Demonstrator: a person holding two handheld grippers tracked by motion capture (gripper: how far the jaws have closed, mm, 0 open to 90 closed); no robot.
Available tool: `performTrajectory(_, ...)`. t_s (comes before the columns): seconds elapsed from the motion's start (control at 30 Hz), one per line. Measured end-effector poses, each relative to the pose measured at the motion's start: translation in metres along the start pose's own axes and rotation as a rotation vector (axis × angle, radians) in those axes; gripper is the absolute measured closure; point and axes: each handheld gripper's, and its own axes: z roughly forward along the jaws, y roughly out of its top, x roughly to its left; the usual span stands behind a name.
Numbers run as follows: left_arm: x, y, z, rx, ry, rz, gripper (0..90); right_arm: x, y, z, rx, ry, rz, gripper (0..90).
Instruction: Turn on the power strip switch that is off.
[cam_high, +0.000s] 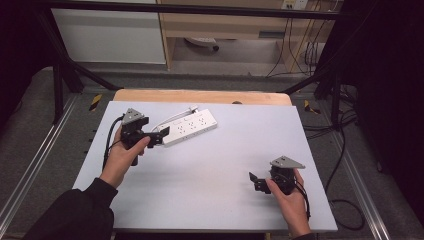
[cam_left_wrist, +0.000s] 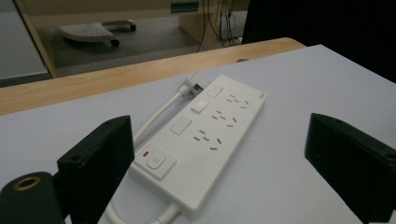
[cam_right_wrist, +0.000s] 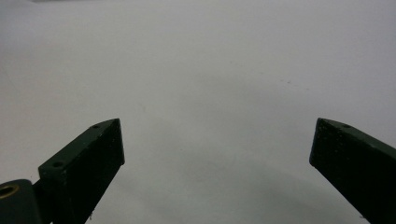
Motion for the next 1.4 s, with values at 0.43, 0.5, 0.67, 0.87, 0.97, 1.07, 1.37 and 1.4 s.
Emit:
performTrajectory(0.43,0.002,0.01,0.018,0.027,-0.004,0.0,8.2,0.001,0.0,0.0,0.002,0.001,0.0,3.4)
performTrajectory(0.5,0.003,0.012,0.021,0.03,-0.002,0.004,8.2,0.001,0.0,0.0,0.002,0.004,-0.003,3.4)
performTrajectory(0.67,0.005,0.016,0.028,0.023,0.005,0.002,8.8,0.002,0.001,-0.001,0.001,0.01,0.001,3.4)
performTrajectory(0.87,0.007,0.021,0.038,0.023,0.017,0.009,8.8,0.002,0.001,-0.001,0.0,0.011,-0.003,3.4)
performTrajectory(0.97,0.008,0.024,0.043,0.022,0.03,-0.001,7.0,0.001,0.001,-0.002,-0.002,0.009,-0.01,3.4)
performTrajectory(1.07,0.01,0.025,0.048,0.019,0.032,-0.004,6.8,0.001,0.001,-0.002,-0.004,0.012,-0.01,3.4)
performTrajectory(1.37,0.009,0.032,0.063,0.014,0.035,0.004,6.3,0.001,0.001,-0.003,-0.007,0.017,-0.007,3.4)
performTrajectory(1.4,0.009,0.033,0.064,0.014,0.036,0.005,6.4,0.001,0.001,-0.003,-0.008,0.017,-0.006,3.4)
